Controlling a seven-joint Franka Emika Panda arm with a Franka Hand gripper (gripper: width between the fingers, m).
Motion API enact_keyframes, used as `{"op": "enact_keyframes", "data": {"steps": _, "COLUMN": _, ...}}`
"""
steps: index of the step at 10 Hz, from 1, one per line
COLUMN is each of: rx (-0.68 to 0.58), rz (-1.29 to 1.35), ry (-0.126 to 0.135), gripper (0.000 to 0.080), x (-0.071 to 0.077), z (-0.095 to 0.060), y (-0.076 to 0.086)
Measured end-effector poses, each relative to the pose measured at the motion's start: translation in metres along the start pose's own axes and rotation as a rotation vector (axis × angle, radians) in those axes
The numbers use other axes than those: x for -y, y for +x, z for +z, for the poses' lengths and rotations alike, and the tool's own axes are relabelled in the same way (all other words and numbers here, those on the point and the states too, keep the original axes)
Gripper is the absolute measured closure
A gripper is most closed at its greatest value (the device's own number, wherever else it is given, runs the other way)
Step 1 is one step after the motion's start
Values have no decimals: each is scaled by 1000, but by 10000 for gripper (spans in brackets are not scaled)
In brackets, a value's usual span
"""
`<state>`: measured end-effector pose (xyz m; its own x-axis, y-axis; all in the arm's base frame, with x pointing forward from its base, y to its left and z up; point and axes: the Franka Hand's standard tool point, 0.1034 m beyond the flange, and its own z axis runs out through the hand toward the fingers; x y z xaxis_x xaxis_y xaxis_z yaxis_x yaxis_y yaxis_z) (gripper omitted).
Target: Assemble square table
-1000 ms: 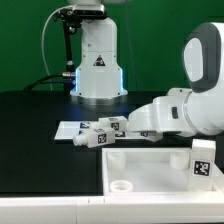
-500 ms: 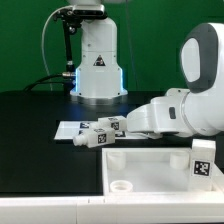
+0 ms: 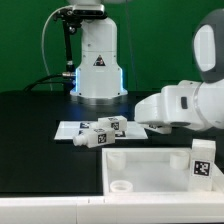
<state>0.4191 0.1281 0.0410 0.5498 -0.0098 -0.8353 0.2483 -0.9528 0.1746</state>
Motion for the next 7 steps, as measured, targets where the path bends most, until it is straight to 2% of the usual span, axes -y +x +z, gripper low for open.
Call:
{"op": "enact_keyframes", "data": {"steps": 1, "rx": -27, "rz": 17, "ry": 32, "gripper": 480, "x": -4, "z": -19, "y": -2}}
{"op": "enact_keyframes", "data": {"steps": 2, "rx": -77, "rz": 22, "ry": 49, "gripper": 479, "x": -10, "z": -36, "y": -4}}
{"op": "enact_keyframes", "data": {"steps": 4, "rx": -166, "rz": 6, "ry": 48, "gripper": 479, "x": -24, "z": -65, "y": -11}}
{"op": "enact_keyframes", "data": {"steps": 5, "rx": -270, "rz": 8, "ry": 61, "gripper": 479, "x": -19, "z": -67, "y": -2}}
{"op": "enact_keyframes", "data": {"steps": 7, "rx": -386, "rz": 4, "ry": 80, "gripper": 478, "x": -18, "z": -65, "y": -3}}
